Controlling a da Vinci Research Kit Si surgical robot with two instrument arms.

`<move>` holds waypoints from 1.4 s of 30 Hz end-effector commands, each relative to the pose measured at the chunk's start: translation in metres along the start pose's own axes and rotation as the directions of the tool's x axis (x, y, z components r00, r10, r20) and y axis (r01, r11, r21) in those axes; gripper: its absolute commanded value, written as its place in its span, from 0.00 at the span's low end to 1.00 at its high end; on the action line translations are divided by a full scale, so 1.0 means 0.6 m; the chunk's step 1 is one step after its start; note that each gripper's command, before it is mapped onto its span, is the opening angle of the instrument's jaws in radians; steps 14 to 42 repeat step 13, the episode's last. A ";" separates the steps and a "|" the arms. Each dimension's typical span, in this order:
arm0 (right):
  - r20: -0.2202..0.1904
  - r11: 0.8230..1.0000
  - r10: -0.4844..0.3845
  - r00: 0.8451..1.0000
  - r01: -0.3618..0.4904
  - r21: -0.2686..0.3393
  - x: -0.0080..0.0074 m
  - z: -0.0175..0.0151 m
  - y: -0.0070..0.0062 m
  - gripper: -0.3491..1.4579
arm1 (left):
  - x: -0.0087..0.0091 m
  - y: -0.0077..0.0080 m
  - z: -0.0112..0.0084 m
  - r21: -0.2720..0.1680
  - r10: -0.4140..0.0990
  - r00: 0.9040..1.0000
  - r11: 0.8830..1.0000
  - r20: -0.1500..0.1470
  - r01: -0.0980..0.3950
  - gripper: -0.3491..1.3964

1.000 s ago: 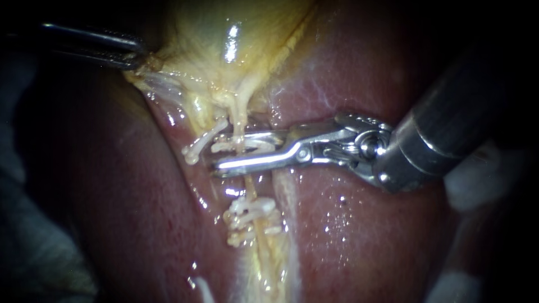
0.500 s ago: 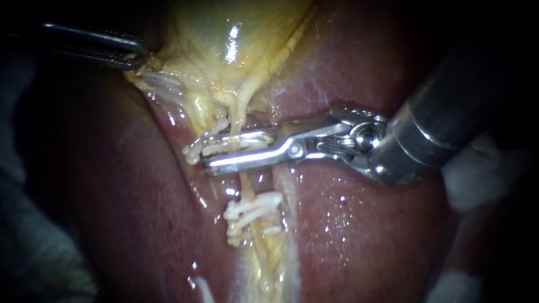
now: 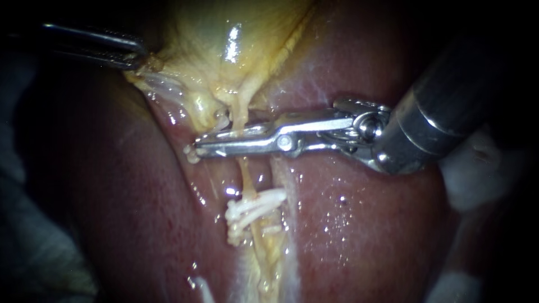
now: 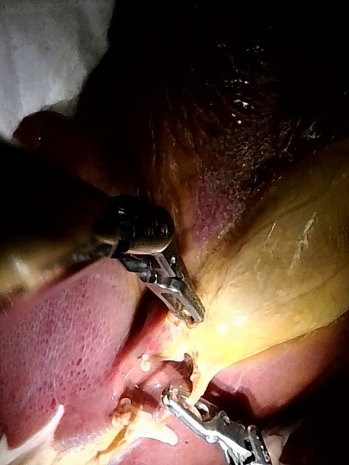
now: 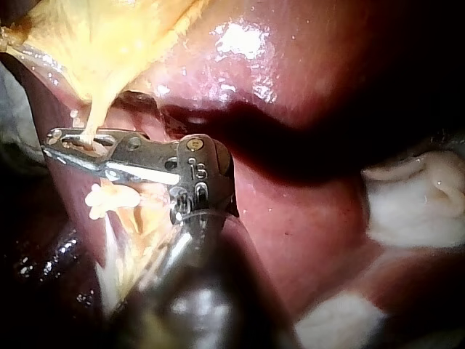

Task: Clipping third clip right tube

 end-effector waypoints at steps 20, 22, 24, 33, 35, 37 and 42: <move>0.001 0.999 0.044 0.999 -0.044 -0.001 -0.0008 0.0002 0.0006 0.00 | 0.0001 0.0001 0.0002 -0.002 0.000 1.000 1.000 0.001 0.000 0.00; 0.001 0.999 0.044 0.999 -0.044 -0.001 -0.0008 0.0002 0.0006 0.00 | 0.0001 0.0001 0.0002 -0.002 0.000 1.000 1.000 0.001 0.000 0.00; 0.001 0.999 0.044 0.999 -0.044 -0.001 -0.0008 0.0002 0.0006 0.00 | 0.0001 0.0001 0.0002 -0.002 0.000 1.000 1.000 0.001 0.000 0.00; 0.001 0.999 0.044 0.999 -0.044 -0.001 -0.0008 0.0002 0.0006 0.00 | 0.0001 0.0001 0.0002 -0.002 0.000 1.000 1.000 0.001 0.000 0.00; 0.001 0.999 0.044 0.999 -0.044 -0.001 -0.0008 0.0002 0.0006 0.00 | 0.0001 0.0001 0.0002 -0.002 0.000 1.000 1.000 0.001 0.000 0.00; 0.001 0.999 0.044 0.999 -0.044 -0.001 -0.0008 0.0002 0.0006 0.00 | 0.0001 0.0001 0.0002 -0.002 0.000 1.000 1.000 0.001 0.000 0.00; 0.001 0.999 0.044 0.999 -0.044 -0.001 -0.0008 0.0002 0.0006 0.00 | 0.0001 0.0001 0.0002 -0.002 0.000 1.000 1.000 0.001 0.000 0.00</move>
